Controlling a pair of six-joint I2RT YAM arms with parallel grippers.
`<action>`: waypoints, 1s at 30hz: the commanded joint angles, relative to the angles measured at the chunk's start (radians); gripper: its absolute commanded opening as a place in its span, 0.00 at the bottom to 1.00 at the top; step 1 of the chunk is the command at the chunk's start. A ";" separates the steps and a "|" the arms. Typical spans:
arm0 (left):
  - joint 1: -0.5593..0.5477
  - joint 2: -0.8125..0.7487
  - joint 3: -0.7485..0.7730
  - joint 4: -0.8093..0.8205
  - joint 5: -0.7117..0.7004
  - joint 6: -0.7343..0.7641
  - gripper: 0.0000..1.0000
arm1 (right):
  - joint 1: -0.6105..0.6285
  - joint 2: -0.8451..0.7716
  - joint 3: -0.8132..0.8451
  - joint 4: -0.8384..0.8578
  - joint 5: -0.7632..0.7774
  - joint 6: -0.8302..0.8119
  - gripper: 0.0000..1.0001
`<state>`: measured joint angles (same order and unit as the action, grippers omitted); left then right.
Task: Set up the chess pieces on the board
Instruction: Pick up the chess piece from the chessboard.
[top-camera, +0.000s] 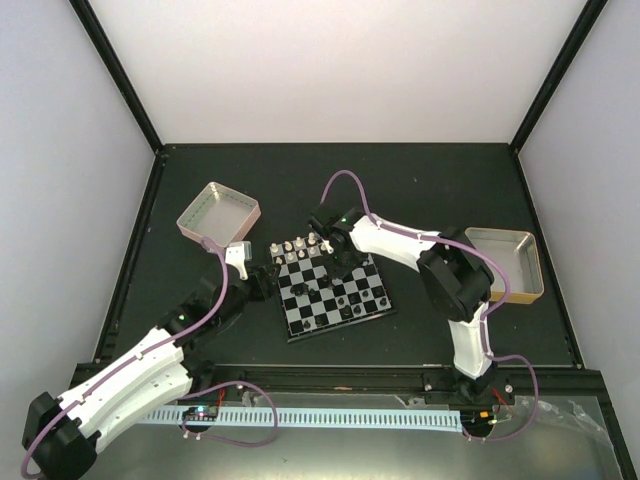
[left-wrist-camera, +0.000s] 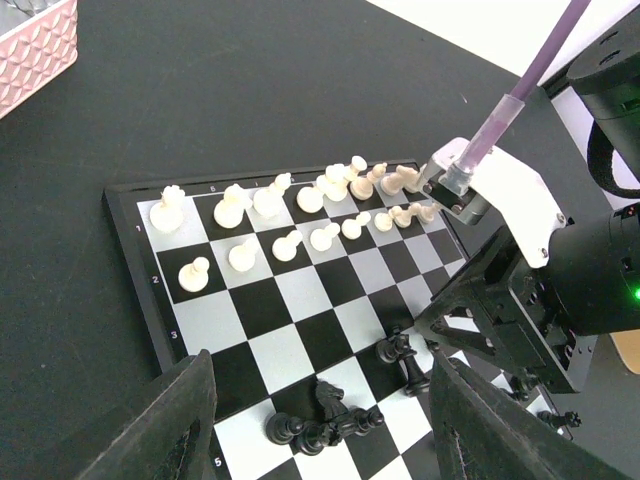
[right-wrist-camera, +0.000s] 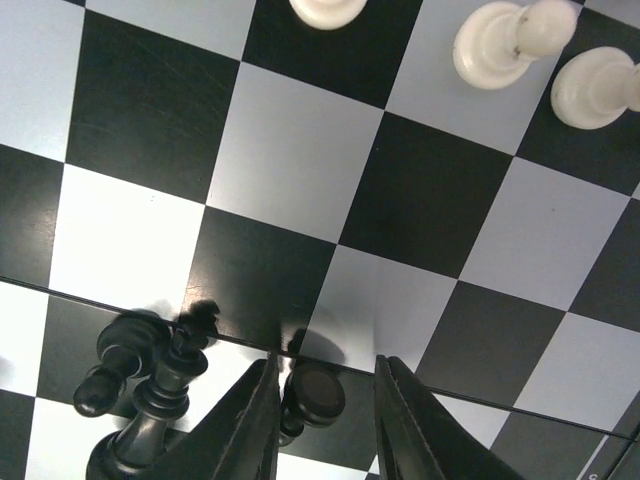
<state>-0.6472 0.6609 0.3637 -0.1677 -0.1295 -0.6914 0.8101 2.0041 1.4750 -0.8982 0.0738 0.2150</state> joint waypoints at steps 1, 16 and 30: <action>0.009 -0.001 -0.003 0.010 -0.007 0.009 0.60 | -0.007 0.016 0.000 -0.011 -0.021 -0.023 0.25; 0.011 0.003 -0.002 0.015 -0.006 0.008 0.60 | -0.023 -0.008 -0.077 -0.002 -0.039 -0.015 0.22; 0.012 0.009 0.003 0.023 0.001 0.007 0.60 | -0.023 -0.057 -0.161 0.060 -0.017 0.025 0.19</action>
<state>-0.6426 0.6632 0.3637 -0.1658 -0.1291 -0.6914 0.7902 1.9259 1.3296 -0.8379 0.0429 0.2226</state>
